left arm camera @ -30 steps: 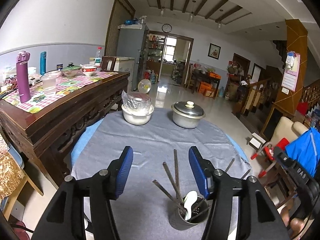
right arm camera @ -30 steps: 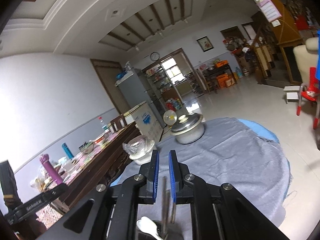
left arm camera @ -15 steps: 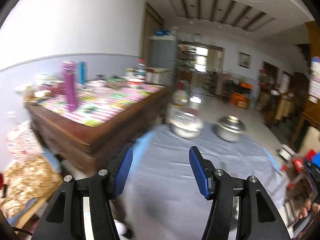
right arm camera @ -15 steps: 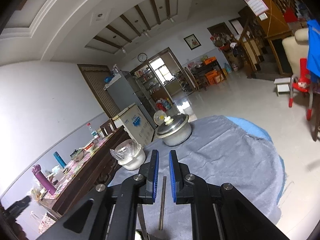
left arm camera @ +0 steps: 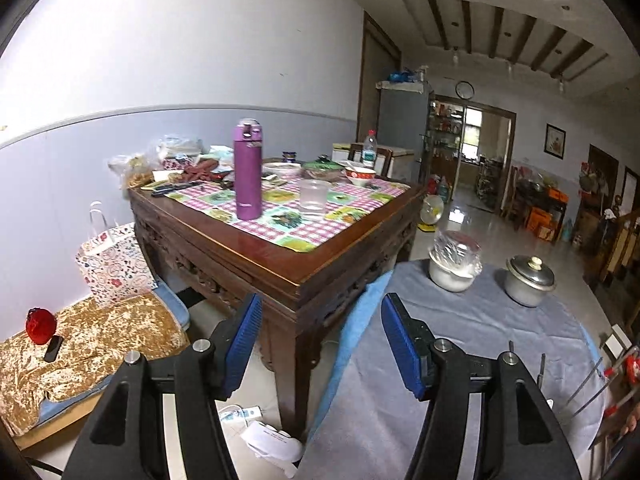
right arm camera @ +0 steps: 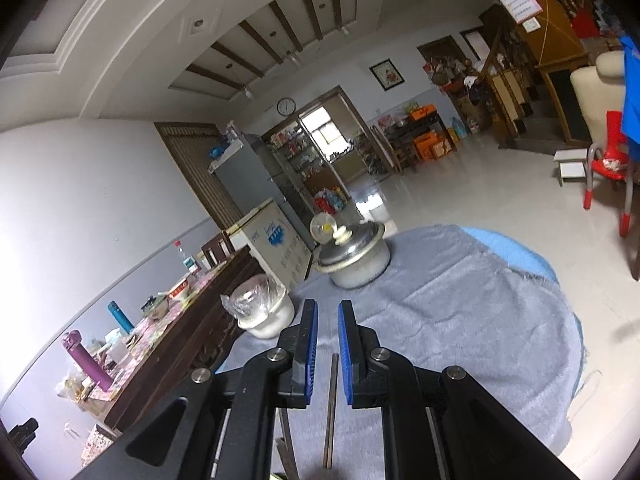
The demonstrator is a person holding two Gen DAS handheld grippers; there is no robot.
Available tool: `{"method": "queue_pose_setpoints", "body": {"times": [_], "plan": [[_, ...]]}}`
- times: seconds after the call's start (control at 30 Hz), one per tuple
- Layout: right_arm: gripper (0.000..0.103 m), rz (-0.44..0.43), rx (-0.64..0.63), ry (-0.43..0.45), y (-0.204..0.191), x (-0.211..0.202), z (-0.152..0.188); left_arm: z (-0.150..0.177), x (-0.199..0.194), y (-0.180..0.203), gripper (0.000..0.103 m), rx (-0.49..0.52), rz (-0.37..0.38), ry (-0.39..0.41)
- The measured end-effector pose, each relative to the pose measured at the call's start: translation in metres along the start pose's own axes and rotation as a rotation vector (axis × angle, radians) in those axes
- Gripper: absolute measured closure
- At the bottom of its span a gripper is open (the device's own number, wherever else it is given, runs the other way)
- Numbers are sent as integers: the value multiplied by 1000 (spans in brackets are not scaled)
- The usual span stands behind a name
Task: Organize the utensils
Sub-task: 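Withdraw both open tools from the cup and move back over the cloth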
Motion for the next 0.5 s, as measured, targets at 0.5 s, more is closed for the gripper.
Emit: {"method": "queue_pose_setpoints", "body": {"times": [0.5], "plan": [[91, -22, 42, 15, 1, -4, -10, 4, -11, 31, 40, 57, 56, -10]]}}
Point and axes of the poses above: each gripper's, at about its wrist camera, not at the fingertips, and x roughly the way its jaws point, y to its right, z to its underside, the point moved 8 cm from there along x, roughly the way its jaws point, and after that the axes turned 5 degrees about -x, right-handed, at the moved point
